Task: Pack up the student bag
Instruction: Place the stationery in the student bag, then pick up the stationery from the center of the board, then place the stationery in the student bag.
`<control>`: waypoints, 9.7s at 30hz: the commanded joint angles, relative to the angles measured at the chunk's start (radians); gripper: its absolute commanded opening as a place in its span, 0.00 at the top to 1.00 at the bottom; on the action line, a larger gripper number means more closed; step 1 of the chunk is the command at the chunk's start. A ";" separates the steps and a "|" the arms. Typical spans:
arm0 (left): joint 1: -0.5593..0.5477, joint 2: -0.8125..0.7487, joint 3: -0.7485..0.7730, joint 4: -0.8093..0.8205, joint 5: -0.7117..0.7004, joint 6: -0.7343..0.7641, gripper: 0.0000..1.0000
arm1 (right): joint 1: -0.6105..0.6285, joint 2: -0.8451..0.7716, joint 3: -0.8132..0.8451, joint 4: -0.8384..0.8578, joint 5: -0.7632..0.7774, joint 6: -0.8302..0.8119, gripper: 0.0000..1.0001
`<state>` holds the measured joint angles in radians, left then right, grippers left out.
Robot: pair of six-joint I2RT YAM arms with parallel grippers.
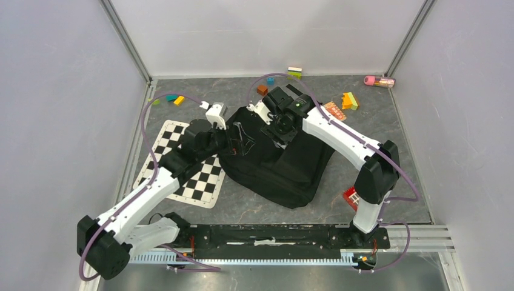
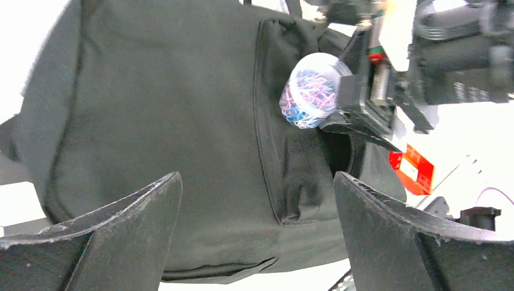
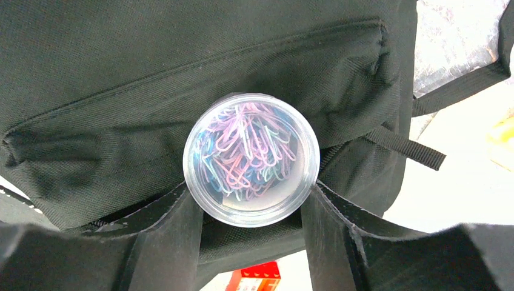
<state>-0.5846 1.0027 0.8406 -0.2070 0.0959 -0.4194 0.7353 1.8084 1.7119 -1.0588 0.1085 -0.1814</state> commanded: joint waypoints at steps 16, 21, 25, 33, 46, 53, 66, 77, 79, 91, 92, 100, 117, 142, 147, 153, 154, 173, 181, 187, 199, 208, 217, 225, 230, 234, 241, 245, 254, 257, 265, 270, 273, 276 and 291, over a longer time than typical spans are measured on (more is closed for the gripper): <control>0.003 0.232 -0.013 0.261 0.112 -0.281 0.00 | 0.002 -0.271 -0.152 0.225 0.012 0.146 0.09; 0.003 0.336 0.041 0.306 0.142 -0.263 0.00 | 0.001 -0.358 -0.309 0.356 0.057 0.246 0.15; 0.003 0.409 0.080 0.349 0.156 -0.281 0.00 | 0.002 -0.395 -0.397 0.426 0.082 0.297 0.20; 0.003 0.494 0.121 0.431 0.174 -0.317 0.00 | 0.030 -0.387 -0.465 0.504 0.105 0.337 0.17; -0.001 0.590 0.143 0.391 0.250 -0.287 0.11 | 0.034 -0.416 -0.530 0.545 0.186 0.348 0.67; -0.001 0.586 0.099 0.419 0.283 -0.312 0.53 | 0.033 -0.430 -0.518 0.562 0.173 0.355 0.96; -0.001 0.605 0.030 0.532 0.360 -0.395 0.80 | 0.033 -0.509 -0.524 0.652 0.173 0.400 1.00; -0.109 0.642 0.004 0.749 0.338 -0.534 0.80 | 0.034 -0.533 -0.562 0.701 0.188 0.419 1.00; -0.137 0.661 -0.003 0.811 0.325 -0.567 0.80 | 0.034 -0.536 -0.569 0.706 0.192 0.421 1.00; -0.151 0.540 -0.050 0.709 0.187 -0.426 0.65 | 0.033 -0.579 -0.616 0.715 0.266 0.413 0.95; -0.145 0.517 -0.056 0.686 0.170 -0.407 0.62 | 0.033 -0.585 -0.619 0.719 0.265 0.412 0.88; -0.124 0.341 -0.060 0.444 0.049 -0.271 0.31 | 0.033 -0.620 -0.635 0.729 0.254 0.400 0.37; 0.154 0.084 0.158 -0.218 0.204 -0.054 0.00 | -0.272 -0.769 -0.703 0.505 0.151 0.378 0.02; 0.382 0.371 0.387 -0.183 0.223 -0.121 0.00 | -0.987 -0.587 -1.057 0.680 0.106 0.373 0.48; 0.382 0.386 0.461 -0.297 0.252 -0.137 0.00 | -1.010 -0.539 -1.037 0.664 0.058 0.307 0.49; 0.382 0.417 0.523 -0.356 0.275 -0.115 0.00 | -1.016 -0.457 -0.997 0.674 0.019 0.259 0.59; 0.382 0.419 0.530 -0.357 0.275 -0.112 0.00 | -1.016 -0.451 -0.997 0.682 0.010 0.246 0.60; 0.379 0.399 0.543 -0.285 0.294 -0.130 0.00 | -1.010 -0.362 -0.921 0.774 -0.150 0.257 1.00; 0.269 0.453 0.581 -0.141 0.319 -0.214 0.00 | -0.811 -0.470 -0.769 0.815 -0.331 0.319 1.00; 0.130 0.537 0.594 0.077 0.366 -0.403 0.00 | -0.576 -0.485 -0.720 1.061 -0.433 0.496 1.00; 0.060 0.576 0.582 0.227 0.299 -0.530 0.00 | -0.344 -0.430 -0.599 1.236 -0.532 0.613 1.00; 0.023 0.569 0.601 0.156 0.206 -0.496 0.26 | -0.271 -0.429 -0.581 1.234 -0.558 0.585 1.00; 0.015 0.536 0.586 0.096 0.136 -0.495 0.74 | -0.253 -0.423 -0.570 1.202 -0.547 0.563 1.00; 0.019 0.513 0.612 -0.026 0.078 -0.428 0.98 | -0.244 -0.414 -0.542 1.139 -0.514 0.542 0.49; 0.069 0.456 0.528 -0.112 0.048 -0.358 0.98 | -0.244 -0.450 -0.567 1.090 -0.416 0.477 0.21; 0.071 0.481 0.460 -0.110 0.136 -0.320 0.98 | -0.245 -0.441 -0.557 1.022 -0.348 0.448 0.16; 0.065 0.543 0.443 -0.102 0.200 -0.261 0.98 | -0.216 -0.327 -0.422 0.736 -0.144 0.341 0.12; 0.064 0.548 0.416 -0.107 0.188 -0.270 0.98 | -0.150 -0.273 -0.368 0.619 -0.033 0.295 0.10; 0.065 0.530 0.362 -0.085 0.138 -0.307 0.98 | -0.003 -0.151 -0.283 0.428 0.218 0.213 0.07; 0.064 0.525 0.351 -0.085 0.140 -0.304 0.98 | 0.033 -0.115 -0.249 0.370 0.312 0.201 0.06; 0.063 0.518 0.334 -0.075 0.151 -0.293 0.98 | 0.089 -0.103 -0.182 0.288 0.522 0.162 0.12; 0.063 0.522 0.339 -0.074 0.159 -0.285 0.98 | 0.104 -0.095 -0.141 0.243 0.566 0.154 0.27; 0.063 0.531 0.346 -0.075 0.171 -0.273 0.98 | 0.109 -0.089 -0.126 0.223 0.571 0.161 0.37; 0.062 0.539 0.351 -0.075 0.179 -0.262 0.98 | 0.109 -0.086 -0.122 0.218 0.561 0.171 0.44; 0.016 0.612 0.396 0.021 0.325 -0.203 0.98 | 0.119 -0.046 -0.095 0.165 0.467 0.223 0.59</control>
<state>-0.5526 1.5787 1.1862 -0.2626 0.3489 -0.6769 0.8509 1.7561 1.5990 -0.8703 0.5949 0.0185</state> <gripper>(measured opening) 0.180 0.435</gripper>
